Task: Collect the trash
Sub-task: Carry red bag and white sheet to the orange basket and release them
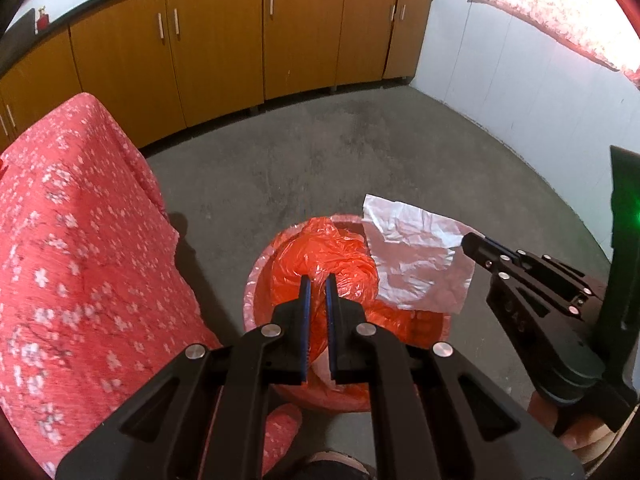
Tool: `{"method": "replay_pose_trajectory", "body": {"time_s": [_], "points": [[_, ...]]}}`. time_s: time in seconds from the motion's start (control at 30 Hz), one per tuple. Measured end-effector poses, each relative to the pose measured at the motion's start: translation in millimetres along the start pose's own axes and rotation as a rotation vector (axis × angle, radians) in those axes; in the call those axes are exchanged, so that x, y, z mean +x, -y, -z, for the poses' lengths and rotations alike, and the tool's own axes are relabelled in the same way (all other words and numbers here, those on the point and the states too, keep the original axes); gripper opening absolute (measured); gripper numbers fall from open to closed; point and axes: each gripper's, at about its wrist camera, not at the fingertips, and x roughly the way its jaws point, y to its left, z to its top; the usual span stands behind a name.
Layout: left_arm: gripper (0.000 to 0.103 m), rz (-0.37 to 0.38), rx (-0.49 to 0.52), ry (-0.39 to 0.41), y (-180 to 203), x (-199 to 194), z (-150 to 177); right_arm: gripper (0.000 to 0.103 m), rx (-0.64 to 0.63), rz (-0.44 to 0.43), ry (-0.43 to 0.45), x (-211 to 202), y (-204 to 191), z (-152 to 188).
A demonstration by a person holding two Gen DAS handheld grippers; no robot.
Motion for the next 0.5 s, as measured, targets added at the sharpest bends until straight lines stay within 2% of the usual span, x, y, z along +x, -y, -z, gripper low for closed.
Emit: {"method": "replay_pose_trajectory", "body": {"time_s": [0.33, 0.5], "points": [[0.007, 0.009, 0.008, -0.033, 10.1, 15.8, -2.9, 0.003, -0.005, -0.036, -0.023, 9.0, 0.0, 0.6], [0.007, 0.021, -0.009, -0.039, 13.4, 16.2, -2.7, 0.007, -0.01, -0.036, -0.026, 9.3, 1.1, 1.0]]}}
